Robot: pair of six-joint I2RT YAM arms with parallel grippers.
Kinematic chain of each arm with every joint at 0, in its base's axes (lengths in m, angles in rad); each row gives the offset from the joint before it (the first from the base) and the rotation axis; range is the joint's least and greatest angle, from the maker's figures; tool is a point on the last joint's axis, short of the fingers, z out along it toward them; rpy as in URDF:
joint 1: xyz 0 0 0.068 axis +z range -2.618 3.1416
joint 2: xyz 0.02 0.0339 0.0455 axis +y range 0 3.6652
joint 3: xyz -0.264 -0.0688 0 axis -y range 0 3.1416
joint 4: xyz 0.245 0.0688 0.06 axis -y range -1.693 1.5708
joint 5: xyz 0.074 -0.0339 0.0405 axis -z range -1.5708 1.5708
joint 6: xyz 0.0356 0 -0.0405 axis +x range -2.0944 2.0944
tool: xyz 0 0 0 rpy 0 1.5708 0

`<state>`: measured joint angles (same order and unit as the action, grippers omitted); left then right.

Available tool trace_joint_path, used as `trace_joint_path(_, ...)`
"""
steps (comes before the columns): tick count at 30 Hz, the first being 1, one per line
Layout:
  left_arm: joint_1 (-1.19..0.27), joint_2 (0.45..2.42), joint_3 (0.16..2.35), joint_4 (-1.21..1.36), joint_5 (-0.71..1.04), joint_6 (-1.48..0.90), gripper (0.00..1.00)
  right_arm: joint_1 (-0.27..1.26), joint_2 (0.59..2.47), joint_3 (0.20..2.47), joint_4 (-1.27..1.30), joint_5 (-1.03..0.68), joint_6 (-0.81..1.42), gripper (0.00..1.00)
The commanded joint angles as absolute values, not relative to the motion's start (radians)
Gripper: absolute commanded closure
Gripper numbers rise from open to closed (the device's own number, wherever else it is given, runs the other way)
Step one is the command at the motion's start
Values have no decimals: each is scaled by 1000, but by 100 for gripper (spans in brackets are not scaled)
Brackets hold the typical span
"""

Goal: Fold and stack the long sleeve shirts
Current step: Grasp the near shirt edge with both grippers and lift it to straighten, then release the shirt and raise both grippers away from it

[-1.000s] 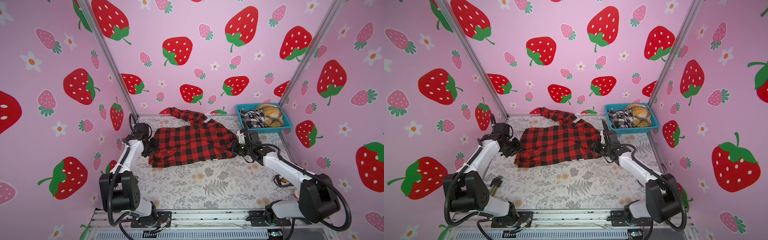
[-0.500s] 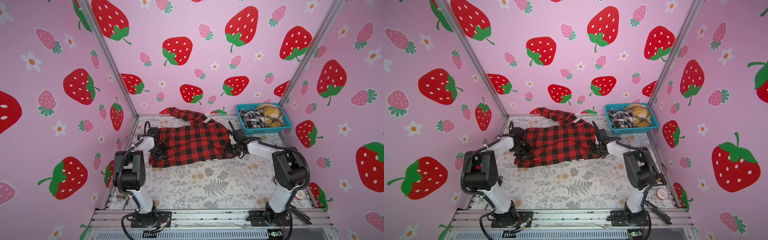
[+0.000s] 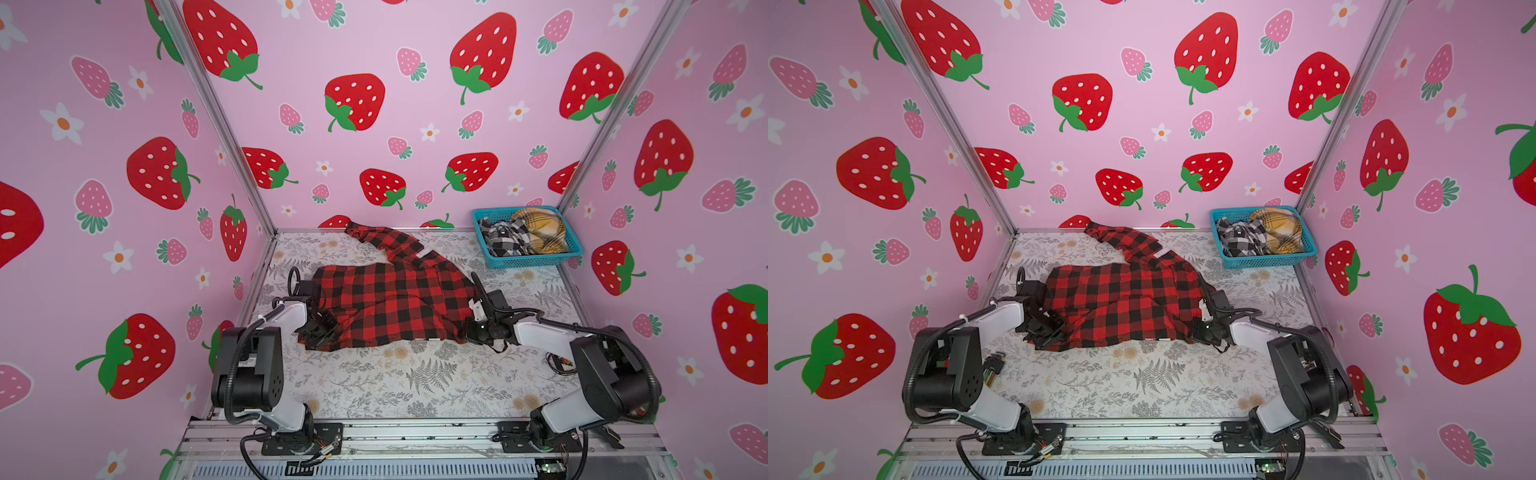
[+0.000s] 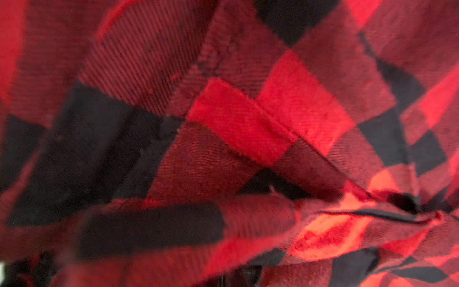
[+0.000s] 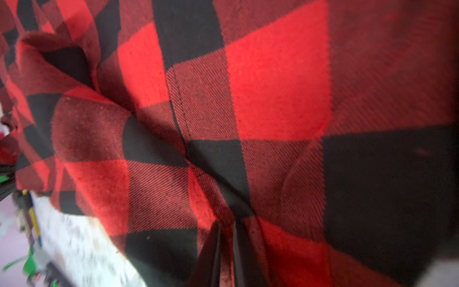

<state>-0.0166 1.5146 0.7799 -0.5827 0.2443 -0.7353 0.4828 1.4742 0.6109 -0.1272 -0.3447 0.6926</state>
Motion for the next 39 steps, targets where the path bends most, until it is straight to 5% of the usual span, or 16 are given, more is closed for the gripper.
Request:
trace_joint_path(1, -70, 1419, 730, -672, 253, -774, 93, 487, 1394, 543, -321, -335, 700, 85)
trace_joint_path(3, -73, 1376, 762, -700, 258, -770, 89, 480, 1345, 601, -418, -283, 669, 84)
trace_joint_path(5, -67, 1365, 861, -740, 218, -739, 74, 475, 1311, 688, -481, -240, 643, 79)
trace_joint_path(9, -16, 1463, 1156, -777, 143, -642, 41, 463, 1336, 916, -530, -177, 581, 54)
trace_joint_path(11, 22, 1574, 1293, -787, 99, -601, 37, 459, 1410, 1036, -554, -132, 547, 42)
trace_joint_path(23, 150, 2077, 1775, -830, 229, -452, 39, 457, 1652, 1353, -418, -153, 528, 36)
trace_joint_path(39, 144, 2269, 1874, -888, 225, -454, 56, 436, 1753, 1386, -421, -159, 516, 37)
